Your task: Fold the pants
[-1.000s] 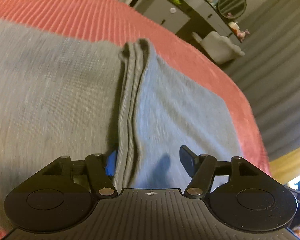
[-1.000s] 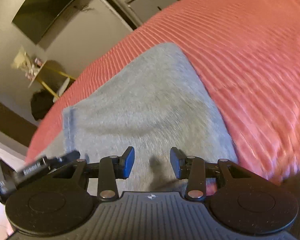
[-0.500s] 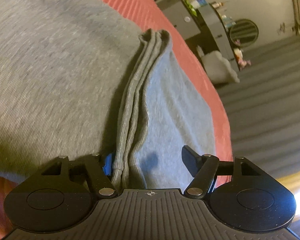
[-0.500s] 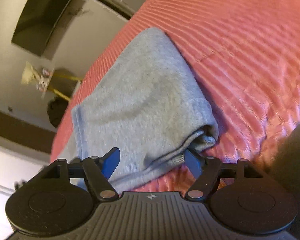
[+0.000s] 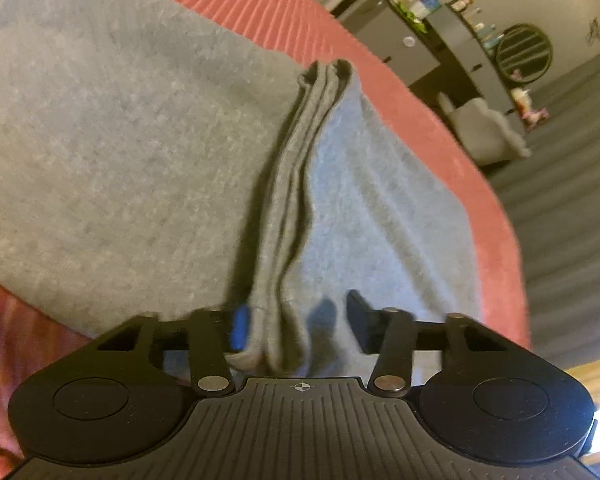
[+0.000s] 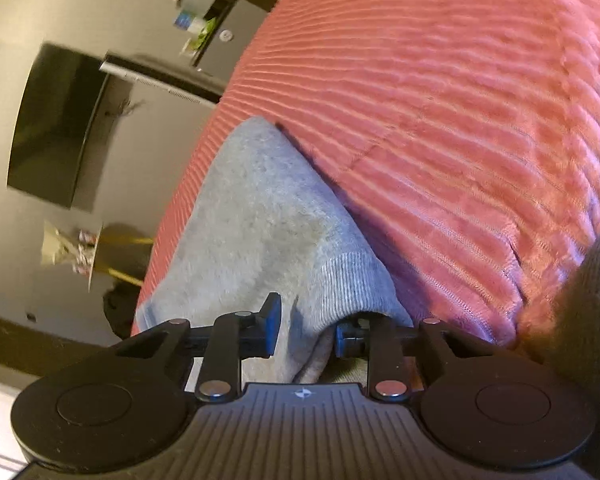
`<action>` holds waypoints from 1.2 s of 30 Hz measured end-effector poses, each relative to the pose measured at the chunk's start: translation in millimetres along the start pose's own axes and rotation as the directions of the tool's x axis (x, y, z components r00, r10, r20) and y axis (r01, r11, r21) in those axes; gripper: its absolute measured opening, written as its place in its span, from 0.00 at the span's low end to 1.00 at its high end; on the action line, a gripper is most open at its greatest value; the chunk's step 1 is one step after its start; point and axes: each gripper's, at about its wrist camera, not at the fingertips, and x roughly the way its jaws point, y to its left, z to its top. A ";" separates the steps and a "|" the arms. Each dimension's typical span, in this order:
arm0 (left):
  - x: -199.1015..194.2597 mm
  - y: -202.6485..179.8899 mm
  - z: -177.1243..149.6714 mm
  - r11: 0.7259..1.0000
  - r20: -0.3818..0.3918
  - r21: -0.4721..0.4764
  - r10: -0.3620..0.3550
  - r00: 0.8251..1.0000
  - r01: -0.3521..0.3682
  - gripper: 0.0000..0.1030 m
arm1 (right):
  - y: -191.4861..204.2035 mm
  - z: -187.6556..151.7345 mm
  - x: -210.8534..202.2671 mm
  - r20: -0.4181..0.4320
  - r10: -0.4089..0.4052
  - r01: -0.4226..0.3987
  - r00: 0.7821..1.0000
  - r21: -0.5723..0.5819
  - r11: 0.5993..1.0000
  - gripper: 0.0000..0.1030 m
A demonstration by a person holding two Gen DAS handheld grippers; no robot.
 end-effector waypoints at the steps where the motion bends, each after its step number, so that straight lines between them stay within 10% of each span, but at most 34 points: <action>1: -0.7 -2.4 -0.4 0.999 0.003 0.014 0.047 0.999 -0.047 0.18 | 0.2 1.1 2.3 -0.002 -0.003 0.003 1.000 -0.006 1.000 0.23; 7: -17.7 -23.5 -2.2 0.997 0.037 0.010 0.081 0.996 -0.081 0.16 | 19.4 4.4 -10.2 0.034 -0.065 0.069 0.997 -0.160 0.985 0.11; 14: 6.3 -45.8 -7.9 0.950 0.042 0.192 0.243 0.969 -0.246 0.20 | 53.8 -14.8 0.4 0.096 -0.293 0.300 0.951 -0.506 0.809 0.11; 21: -9.0 -44.7 -10.8 0.928 0.128 0.202 0.293 0.947 -0.314 0.35 | 65.6 -2.0 -29.4 -0.081 -0.238 0.159 0.968 -0.534 0.831 0.27; 27: -6.7 -54.6 -9.2 0.886 0.209 0.270 0.328 0.921 -0.376 0.45 | 98.5 -6.1 -34.1 0.039 -0.107 0.105 0.993 -0.681 0.725 0.42; 36: -3.1 -32.3 -6.8 0.908 0.199 0.232 0.307 0.931 -0.349 0.69 | 139.6 -25.6 114.5 0.163 -0.224 0.253 0.961 -0.844 0.473 0.41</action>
